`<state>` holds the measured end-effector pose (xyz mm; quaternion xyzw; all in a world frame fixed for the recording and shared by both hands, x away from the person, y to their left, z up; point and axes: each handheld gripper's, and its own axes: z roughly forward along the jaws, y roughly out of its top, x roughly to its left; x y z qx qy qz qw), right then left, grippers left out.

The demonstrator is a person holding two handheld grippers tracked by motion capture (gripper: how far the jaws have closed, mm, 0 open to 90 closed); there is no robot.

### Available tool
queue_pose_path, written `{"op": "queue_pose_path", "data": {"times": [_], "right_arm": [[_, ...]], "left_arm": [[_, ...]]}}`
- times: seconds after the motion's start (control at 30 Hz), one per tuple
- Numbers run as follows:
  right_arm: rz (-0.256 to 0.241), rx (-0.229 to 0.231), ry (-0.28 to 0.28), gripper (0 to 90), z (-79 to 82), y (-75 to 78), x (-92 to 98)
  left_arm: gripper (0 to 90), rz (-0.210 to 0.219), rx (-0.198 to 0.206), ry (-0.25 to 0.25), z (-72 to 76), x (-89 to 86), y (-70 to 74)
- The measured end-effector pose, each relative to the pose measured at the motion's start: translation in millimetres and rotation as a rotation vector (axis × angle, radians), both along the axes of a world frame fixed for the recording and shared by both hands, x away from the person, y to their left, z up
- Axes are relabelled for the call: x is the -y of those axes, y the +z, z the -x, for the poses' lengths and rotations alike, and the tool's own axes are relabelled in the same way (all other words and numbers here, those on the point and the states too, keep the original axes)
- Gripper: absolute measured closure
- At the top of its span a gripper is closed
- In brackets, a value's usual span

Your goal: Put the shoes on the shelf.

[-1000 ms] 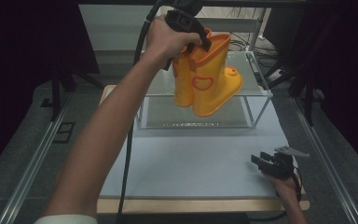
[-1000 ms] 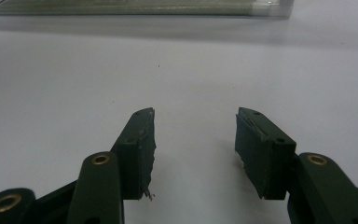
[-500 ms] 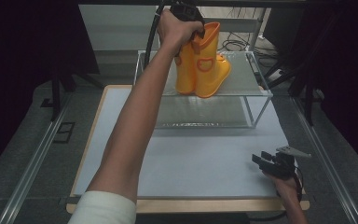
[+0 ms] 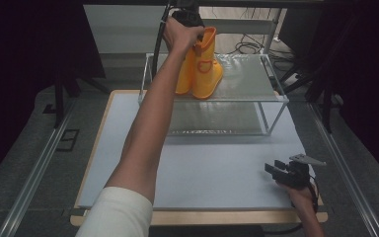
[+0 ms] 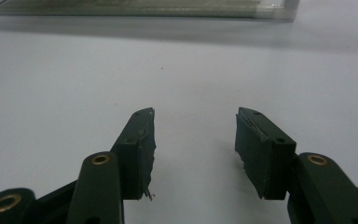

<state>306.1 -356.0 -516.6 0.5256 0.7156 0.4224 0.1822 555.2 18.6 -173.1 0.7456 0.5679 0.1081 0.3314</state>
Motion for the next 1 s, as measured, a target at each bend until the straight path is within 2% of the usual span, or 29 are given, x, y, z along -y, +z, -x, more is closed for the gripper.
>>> {"op": "queue_pose_path", "data": {"times": [0.17, 0.23, 0.27, 0.33, 0.47, 0.57, 0.63, 0.77, 0.8, 0.9, 1.0], "right_arm": [[0.006, -0.002, 0.007, 47.4, 0.5, -0.6, -3.4], [0.012, -0.005, 0.013, 47.3, 0.5, -0.7, -4.9], [0.015, -0.004, 0.014, 47.3, 0.4, -0.8, -5.1], [0.013, -0.003, 0.014, 47.3, 0.8, -0.6, -5.5], [0.010, -0.001, 0.014, 47.3, 1.4, -0.5, -4.8], [0.008, -0.004, 0.014, 47.3, 1.5, -0.4, -4.5], [0.009, -0.003, 0.015, 47.3, 1.6, -0.3, -4.1], [0.007, -0.001, 0.011, 47.3, 2.2, 0.6, -2.8], [0.008, 0.001, 0.010, 47.3, 2.4, 0.9, -2.6], [0.006, 0.004, 0.005, 47.3, 2.4, 1.4, -2.0], [0.006, 0.004, 0.002, 47.3, 2.4, 1.5, -1.7]], "left_arm": [[54.2, 0.024, -0.004, -0.045, 2.9, -2.7, 1.1], [49.3, 0.018, 0.015, -0.045, 5.9, -2.8, 2.3], [48.4, 0.052, 0.038, -0.049, 8.6, -4.4, 5.1], [45.3, 0.089, 0.059, -0.054, 11.9, -7.5, 11.5], [44.1, 0.097, 0.082, -0.090, 19.6, -13.4, 22.4], [47.9, 0.119, 0.102, -0.136, 29.3, -19.8, 28.3], [53.8, 0.117, 0.115, -0.153, 36.7, -26.0, 30.9], [71.6, 0.116, 0.121, -0.203, 50.5, -40.3, 34.6], [75.7, 0.118, 0.121, -0.229, 56.0, -44.5, 35.9], [83.6, 0.098, 0.125, -0.275, 71.0, -53.2, 37.7], [87.1, 0.079, 0.133, -0.299, 86.2, -61.6, 37.6]]}}
